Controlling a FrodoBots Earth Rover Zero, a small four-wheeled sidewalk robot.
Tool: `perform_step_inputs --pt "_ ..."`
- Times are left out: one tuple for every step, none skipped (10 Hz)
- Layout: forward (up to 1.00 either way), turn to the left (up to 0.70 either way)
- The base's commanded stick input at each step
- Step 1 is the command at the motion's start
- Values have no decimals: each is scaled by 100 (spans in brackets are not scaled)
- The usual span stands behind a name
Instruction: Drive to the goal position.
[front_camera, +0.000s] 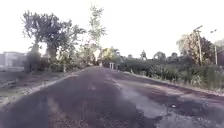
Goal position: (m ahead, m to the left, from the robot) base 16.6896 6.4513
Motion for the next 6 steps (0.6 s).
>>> perform_step_inputs --pt "100 0" --pt "100 4" --pt "100 12" --pt "100 37" --pt "100 32" --pt "100 3"
